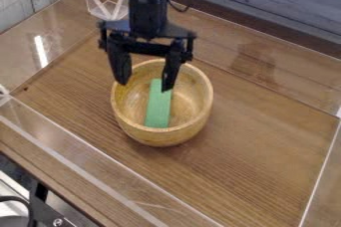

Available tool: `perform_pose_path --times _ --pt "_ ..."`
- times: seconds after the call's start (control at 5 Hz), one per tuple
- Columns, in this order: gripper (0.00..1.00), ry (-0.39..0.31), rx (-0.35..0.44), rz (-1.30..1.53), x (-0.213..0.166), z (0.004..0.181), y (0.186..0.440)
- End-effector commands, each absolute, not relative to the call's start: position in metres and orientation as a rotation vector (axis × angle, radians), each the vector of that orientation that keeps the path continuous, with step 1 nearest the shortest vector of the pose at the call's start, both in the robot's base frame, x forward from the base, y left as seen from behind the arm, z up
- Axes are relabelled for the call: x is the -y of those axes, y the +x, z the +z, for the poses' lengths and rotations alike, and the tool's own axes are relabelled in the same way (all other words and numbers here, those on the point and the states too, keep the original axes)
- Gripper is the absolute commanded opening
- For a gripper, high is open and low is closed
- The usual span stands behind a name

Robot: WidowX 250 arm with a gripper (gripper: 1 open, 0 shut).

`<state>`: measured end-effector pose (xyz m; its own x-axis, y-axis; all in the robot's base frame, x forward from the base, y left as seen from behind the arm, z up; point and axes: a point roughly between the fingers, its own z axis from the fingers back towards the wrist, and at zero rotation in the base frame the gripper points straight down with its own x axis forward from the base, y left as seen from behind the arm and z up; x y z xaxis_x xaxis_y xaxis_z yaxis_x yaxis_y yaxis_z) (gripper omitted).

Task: Remove the green block from the brown bowl and put it on the table

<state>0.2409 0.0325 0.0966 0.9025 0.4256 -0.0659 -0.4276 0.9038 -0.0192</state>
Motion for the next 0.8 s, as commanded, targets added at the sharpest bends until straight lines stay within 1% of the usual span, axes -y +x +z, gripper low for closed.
perform_pose_path --times 0.0,0.4,0.6 --pt "1.00 -0.048 0.001 0.560 -0.026 0.088 0.249" --pt "1.00 -0.065 0.051 0.542 -0.012 0.081 0.256" --pt "1.00 -0.053 0.065 0.517 -0.017 0.072 0.258"
